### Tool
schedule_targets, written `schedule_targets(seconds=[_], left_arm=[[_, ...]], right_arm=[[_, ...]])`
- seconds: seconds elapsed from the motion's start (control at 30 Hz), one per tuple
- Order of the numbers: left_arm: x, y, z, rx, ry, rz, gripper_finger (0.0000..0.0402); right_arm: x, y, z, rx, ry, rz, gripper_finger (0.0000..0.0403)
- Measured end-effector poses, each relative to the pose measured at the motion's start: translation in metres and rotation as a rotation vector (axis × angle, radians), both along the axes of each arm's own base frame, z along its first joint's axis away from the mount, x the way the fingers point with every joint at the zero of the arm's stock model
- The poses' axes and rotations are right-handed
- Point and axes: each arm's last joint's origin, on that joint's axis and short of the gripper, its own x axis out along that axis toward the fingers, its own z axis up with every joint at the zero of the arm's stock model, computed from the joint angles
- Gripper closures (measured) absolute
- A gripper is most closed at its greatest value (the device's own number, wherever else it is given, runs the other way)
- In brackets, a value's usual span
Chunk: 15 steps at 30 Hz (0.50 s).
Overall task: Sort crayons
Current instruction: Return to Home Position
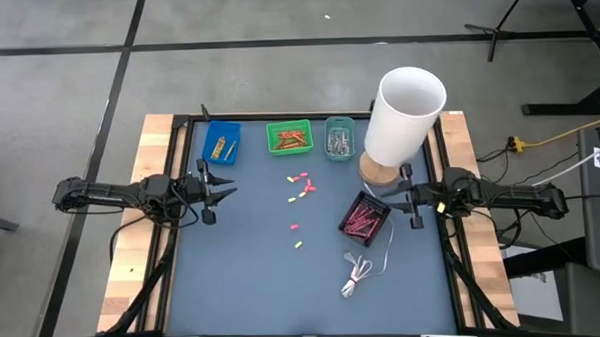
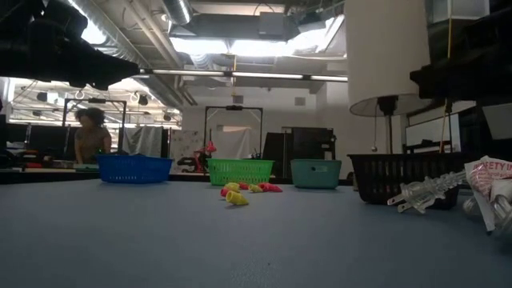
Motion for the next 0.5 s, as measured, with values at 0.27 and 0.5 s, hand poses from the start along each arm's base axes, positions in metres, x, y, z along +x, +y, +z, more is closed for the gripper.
schedule_targets(seconds=[0.27,0.5], left_arm=[[0.0,0.0,0.0,0.0,0.0,0.0,0.0305],[0.0,0.0,0.0,0.0,0.0,0.0,0.0305]], right_arm=[[-0.0002,0.0011,0.0005,0.077,0.009,0.034,0.03],[-0.0002,0.0011,0.0005,0.172,0.026,0.031,0.03]])
